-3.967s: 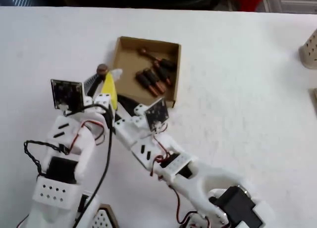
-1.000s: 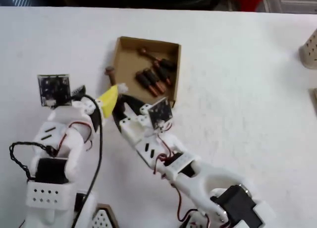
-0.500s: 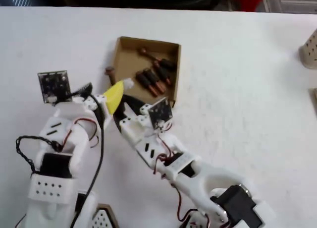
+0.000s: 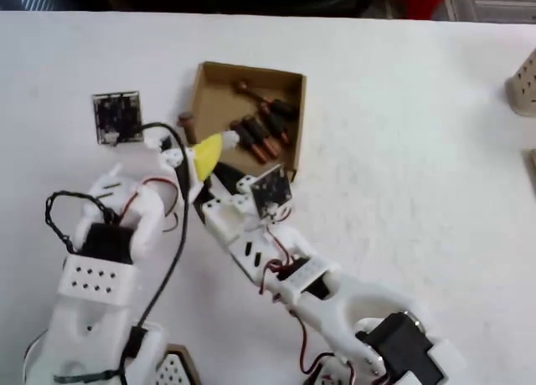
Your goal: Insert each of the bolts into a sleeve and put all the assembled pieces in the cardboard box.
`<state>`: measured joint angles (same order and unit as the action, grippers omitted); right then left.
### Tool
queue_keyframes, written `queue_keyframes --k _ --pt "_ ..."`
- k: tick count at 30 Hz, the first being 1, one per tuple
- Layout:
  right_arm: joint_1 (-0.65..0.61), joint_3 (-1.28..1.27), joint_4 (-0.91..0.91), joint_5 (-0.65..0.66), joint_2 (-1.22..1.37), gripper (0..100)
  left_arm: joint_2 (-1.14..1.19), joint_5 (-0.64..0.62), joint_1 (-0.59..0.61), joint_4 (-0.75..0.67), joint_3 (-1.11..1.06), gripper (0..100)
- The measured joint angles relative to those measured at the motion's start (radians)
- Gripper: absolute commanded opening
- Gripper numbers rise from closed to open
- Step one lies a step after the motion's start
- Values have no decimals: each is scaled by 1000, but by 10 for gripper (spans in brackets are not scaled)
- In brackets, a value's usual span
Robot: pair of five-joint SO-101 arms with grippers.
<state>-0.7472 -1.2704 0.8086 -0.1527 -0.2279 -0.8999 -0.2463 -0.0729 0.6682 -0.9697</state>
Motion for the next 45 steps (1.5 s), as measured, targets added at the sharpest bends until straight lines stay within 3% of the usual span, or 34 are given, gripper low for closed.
queue_keyframes --k 6,15,21,30,35,39,45 --pt "0 0 0 0 0 16 -46 12 -60 0 -41 316" --pt "0 0 0 0 0 16 -344 61 -150 89 -158 317" --pt "0 0 0 0 0 16 -465 69 -149 91 -206 317" --pt "0 0 0 0 0 16 -473 48 -34 166 -112 159" --pt "0 0 0 0 0 16 -474 44 -15 249 18 159" --pt "0 0 0 0 0 16 -466 35 17 269 114 30" --pt "0 0 0 0 0 16 -196 -100 172 265 305 24"
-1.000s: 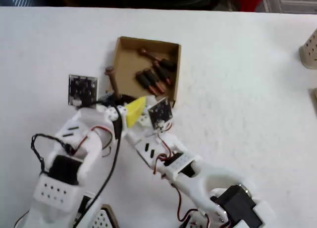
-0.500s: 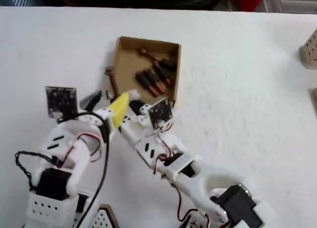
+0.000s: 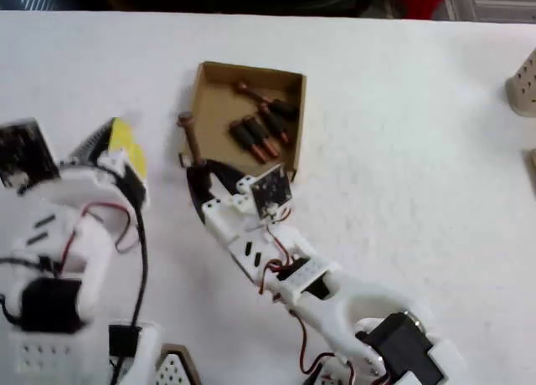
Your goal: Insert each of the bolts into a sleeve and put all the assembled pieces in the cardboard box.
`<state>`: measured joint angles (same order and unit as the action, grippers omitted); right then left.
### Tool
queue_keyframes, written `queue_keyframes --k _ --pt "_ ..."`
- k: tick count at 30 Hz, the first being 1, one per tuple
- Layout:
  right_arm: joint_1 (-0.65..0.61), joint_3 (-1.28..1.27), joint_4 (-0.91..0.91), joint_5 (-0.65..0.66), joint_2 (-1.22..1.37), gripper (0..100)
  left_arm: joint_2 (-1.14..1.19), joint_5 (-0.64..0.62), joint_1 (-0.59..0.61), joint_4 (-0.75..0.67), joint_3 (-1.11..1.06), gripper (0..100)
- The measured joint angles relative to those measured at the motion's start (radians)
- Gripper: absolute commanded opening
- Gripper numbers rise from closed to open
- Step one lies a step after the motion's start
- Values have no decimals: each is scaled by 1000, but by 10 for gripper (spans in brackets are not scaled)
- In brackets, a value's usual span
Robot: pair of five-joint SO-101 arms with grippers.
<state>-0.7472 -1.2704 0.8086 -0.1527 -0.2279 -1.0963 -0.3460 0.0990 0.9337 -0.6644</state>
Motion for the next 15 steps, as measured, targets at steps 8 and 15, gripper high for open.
queue_keyframes --k 8,15 --pt "0 0 0 0 0 16 474 -28 37 0 114 20" --pt "0 0 0 0 0 16 598 12 -23 -41 117 20"
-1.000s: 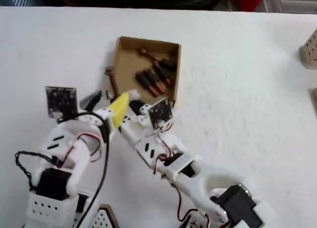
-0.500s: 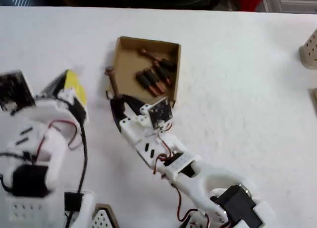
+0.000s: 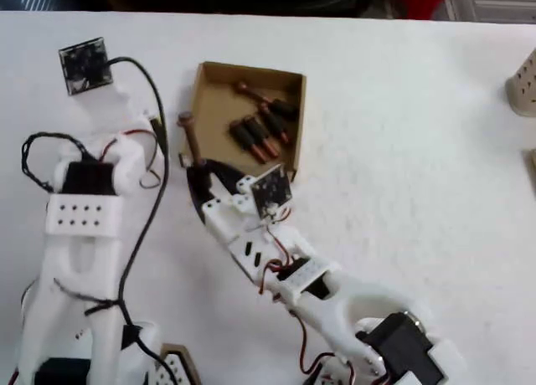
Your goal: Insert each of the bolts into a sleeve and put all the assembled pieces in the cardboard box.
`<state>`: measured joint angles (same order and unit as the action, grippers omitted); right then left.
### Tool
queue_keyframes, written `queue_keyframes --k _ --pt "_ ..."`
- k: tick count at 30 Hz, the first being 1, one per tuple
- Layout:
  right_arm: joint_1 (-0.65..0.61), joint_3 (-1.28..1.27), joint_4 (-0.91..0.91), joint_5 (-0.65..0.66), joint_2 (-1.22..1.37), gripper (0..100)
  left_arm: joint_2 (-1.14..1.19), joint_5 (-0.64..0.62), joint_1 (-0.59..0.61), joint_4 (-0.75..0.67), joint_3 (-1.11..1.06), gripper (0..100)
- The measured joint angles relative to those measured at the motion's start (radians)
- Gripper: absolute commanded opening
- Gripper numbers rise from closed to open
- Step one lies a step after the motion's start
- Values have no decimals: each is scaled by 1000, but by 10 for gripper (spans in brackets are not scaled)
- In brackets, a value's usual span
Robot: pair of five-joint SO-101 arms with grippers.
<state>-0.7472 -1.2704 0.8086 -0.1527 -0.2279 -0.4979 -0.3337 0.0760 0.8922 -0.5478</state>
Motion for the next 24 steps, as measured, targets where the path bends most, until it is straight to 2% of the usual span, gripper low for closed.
queue_keyframes --k 4,9,24 --pt "0 0 0 0 0 16 37 11 -5 -5 0 20" --pt "0 0 0 0 0 16 31 44 -68 28 0 20" --pt "0 0 0 0 0 16 -249 110 -213 54 -129 20"
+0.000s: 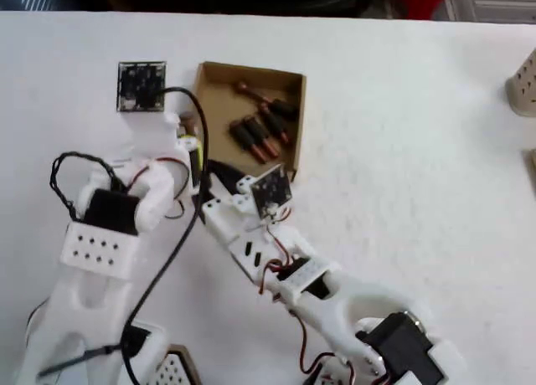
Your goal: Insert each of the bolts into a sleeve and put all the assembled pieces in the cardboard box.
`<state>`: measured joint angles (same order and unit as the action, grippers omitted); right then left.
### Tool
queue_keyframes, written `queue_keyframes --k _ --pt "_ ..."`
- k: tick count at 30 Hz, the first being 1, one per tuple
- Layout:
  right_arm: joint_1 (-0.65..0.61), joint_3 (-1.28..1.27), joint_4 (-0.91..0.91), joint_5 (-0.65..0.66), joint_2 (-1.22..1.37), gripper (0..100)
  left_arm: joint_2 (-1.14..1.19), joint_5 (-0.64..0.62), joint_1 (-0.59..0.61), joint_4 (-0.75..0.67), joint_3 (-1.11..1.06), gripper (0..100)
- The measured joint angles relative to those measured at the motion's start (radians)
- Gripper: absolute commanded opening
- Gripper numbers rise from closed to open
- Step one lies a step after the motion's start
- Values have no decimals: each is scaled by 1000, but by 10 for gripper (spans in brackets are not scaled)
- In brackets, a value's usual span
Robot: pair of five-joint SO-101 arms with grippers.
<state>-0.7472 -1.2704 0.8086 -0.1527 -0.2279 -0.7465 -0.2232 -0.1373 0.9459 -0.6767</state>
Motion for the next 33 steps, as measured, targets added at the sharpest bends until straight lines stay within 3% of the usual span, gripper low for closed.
queue_keyframes --k 14,21,33 --pt "0 0 0 0 0 16 -192 0 -64 0 -103 23" --pt "0 0 0 15 -20 16 -227 -3 109 0 -55 23" --pt "0 -100 2 9 -270 16 -41 -74 144 -38 -21 23"
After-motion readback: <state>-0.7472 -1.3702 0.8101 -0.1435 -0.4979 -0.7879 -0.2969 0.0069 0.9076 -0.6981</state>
